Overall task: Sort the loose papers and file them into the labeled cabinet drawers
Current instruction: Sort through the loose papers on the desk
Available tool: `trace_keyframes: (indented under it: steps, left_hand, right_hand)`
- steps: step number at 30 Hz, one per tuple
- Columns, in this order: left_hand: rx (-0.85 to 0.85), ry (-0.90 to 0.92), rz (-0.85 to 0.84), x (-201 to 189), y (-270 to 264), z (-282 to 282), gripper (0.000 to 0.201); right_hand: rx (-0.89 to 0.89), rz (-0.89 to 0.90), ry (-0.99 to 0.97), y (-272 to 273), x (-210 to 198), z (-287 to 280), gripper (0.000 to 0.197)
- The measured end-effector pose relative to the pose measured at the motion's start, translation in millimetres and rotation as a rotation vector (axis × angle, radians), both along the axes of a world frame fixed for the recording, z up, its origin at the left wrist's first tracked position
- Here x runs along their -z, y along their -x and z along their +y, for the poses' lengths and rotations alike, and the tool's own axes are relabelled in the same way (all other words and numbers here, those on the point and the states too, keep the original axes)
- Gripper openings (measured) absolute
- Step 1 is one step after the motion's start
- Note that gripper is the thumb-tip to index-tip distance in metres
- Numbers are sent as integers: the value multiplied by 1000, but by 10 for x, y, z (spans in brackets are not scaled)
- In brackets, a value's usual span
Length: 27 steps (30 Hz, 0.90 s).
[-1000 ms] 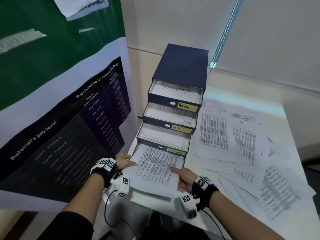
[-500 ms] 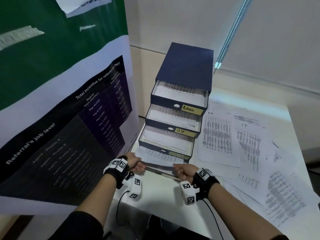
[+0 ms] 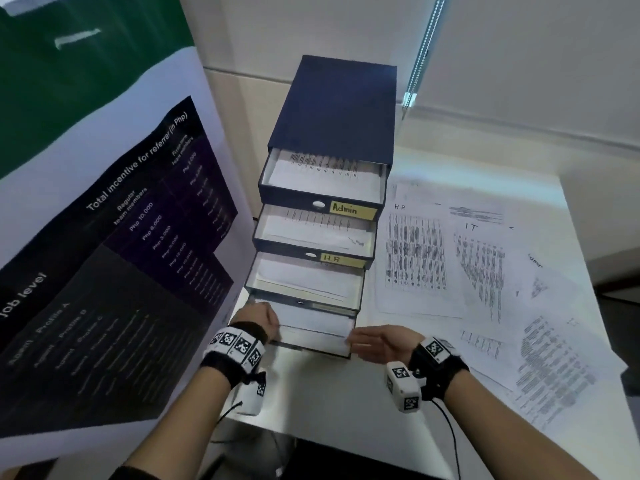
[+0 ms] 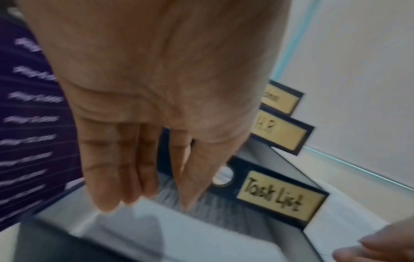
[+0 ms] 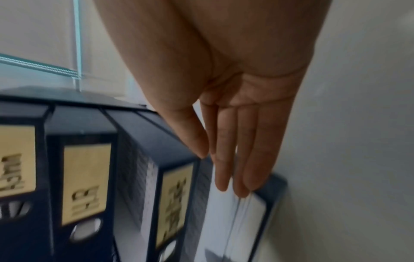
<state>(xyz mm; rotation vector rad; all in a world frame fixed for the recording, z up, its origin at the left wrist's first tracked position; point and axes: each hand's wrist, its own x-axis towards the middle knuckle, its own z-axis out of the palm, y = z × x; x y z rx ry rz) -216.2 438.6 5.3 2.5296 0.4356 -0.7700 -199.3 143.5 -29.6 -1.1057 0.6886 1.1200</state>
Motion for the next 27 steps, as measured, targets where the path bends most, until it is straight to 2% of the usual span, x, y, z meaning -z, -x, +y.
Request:
trace_keyframes:
  steps: [1,2,4,6,9,11,13,14,16,18,20,21,23,26,27]
  left_hand:
    - [89,13,-3,-110,11,-109,25]
    - [144,108,24,-158,-6,-218,25]
    - [256,363,114,-232,-65,-498,15]
    - [334,579,133,-217,-172,-861,14]
    - [245,815,152,-106,-436,-1562,23]
    - [109,866,130,32,-657,-2015,37]
    - [-35,786,22,200,-907,-2380,46]
    - [-86,681,-43,295,-1035,-2509,49]
    - [-157,415,-123,468,-1239,-2662,50]
    - [-218,223,-128,591,-1367,-2707,49]
    - [-318,173,-86,650,-1459,-2718,46]
    - [-351,170,-95,651,-1504,-2720,37]
    - [-366,174,-106,659,-1604,-2715,7]
    - [-403,239,-61,683,-1726,-2713,17]
    - [-412,244,-69,680,-1750,-2720,18]
  right_hand:
    - [-2,-7,40,-32,-9,-161,22]
    - [9,-13,79,-72,-13,-334,22]
    - [58,-35,170,-190,7,-683,22]
    - [156,-94,295,-364,47,-1033,22]
    - [214,-302,546,-688,181,-1552,23]
    - [113,-480,738,-882,247,-1798,24]
    - [-115,-628,984,-1052,313,-1955,28]
    - [-228,-675,1060,-1126,339,-1990,36]
    - [-353,-720,1088,-1248,413,-2010,56]
    - [-369,-738,1053,-1325,479,-1972,66]
    - [-302,-712,994,-1367,538,-1921,70]
    - [-254,-705,963,-1382,542,-1892,71]
    - [-197,-701,923,-1388,577,-1861,65]
    - [-277,-778,877,-1333,556,-1876,25]
    - [-295,-790,837,-1309,527,-1924,21]
